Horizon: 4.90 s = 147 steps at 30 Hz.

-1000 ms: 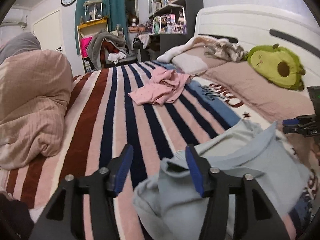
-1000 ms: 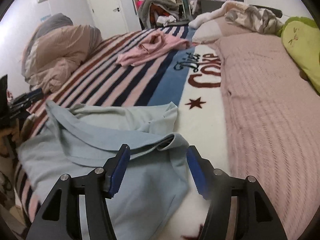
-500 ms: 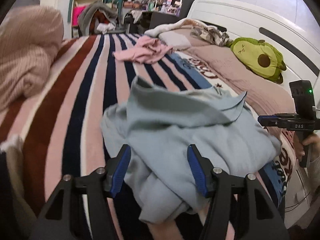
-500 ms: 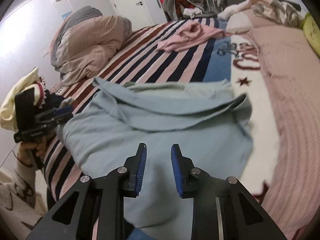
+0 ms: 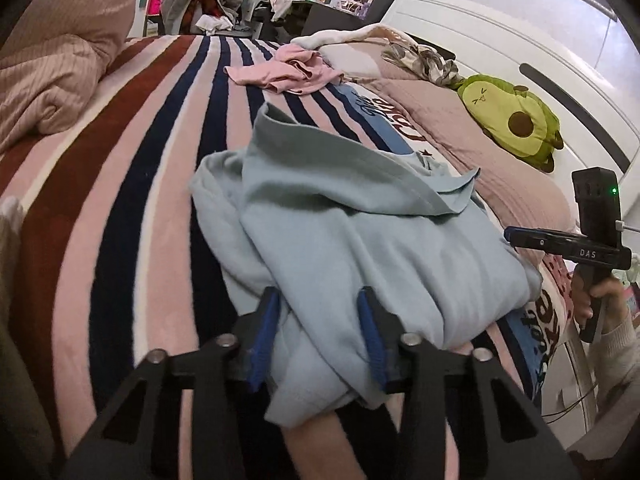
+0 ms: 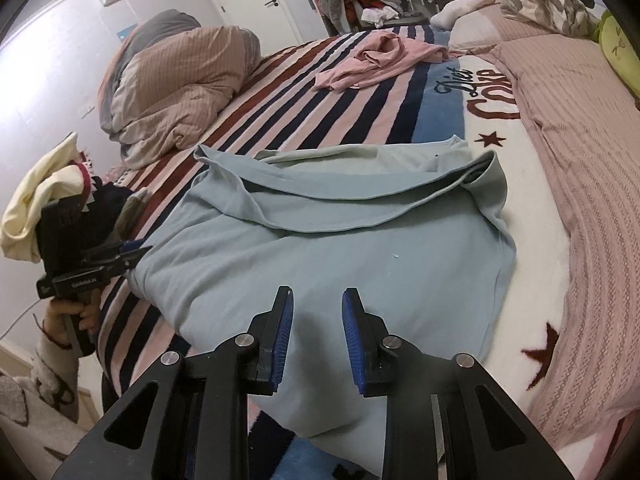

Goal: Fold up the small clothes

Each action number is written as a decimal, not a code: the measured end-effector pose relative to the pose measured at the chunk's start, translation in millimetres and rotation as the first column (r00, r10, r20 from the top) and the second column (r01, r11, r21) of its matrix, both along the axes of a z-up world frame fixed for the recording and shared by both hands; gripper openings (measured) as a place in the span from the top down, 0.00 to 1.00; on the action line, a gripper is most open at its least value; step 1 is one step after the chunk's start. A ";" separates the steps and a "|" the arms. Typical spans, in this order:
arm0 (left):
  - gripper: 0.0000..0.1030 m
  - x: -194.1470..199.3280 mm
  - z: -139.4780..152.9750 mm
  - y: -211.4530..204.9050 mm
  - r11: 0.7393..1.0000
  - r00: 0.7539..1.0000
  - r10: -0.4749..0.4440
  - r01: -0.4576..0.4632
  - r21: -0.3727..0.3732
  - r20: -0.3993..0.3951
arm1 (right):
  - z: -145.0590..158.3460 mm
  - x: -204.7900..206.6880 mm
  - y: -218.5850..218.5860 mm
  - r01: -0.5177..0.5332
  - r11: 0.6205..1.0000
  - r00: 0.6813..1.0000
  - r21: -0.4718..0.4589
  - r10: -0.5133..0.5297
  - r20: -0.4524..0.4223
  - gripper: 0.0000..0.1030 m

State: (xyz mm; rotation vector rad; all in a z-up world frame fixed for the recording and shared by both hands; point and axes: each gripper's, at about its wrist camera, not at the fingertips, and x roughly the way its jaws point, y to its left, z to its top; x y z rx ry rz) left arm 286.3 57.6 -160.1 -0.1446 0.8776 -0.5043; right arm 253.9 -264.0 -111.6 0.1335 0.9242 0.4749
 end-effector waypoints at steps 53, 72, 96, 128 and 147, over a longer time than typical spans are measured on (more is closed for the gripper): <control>0.75 118.2 8.3 -71.7 0.949 0.979 -0.201 0.202 0.244 -0.026 | -26.4 121.7 0.7 -0.084 0.990 0.996 -0.116 0.082 -0.015 0.93; 0.35 135.3 32.1 -31.4 0.954 0.986 -0.085 0.040 0.296 0.141 | -4.7 99.6 -19.5 0.001 0.978 0.996 -0.207 0.019 0.090 0.67; 0.95 151.7 7.2 -22.0 0.987 0.991 -0.034 0.013 0.163 0.126 | -16.9 121.5 -52.6 0.165 0.946 0.983 -0.280 -0.135 0.124 0.97; 0.40 93.7 43.7 28.7 0.964 0.965 0.154 -0.195 0.183 0.214 | 15.0 104.9 -54.0 0.227 0.947 0.968 -0.229 -0.194 0.161 0.71; 0.25 -86.9 13.2 40.7 0.947 0.979 0.188 -0.201 -0.251 -0.073 | 4.8 -35.2 64.5 -0.136 0.980 0.983 -0.143 0.152 0.107 0.71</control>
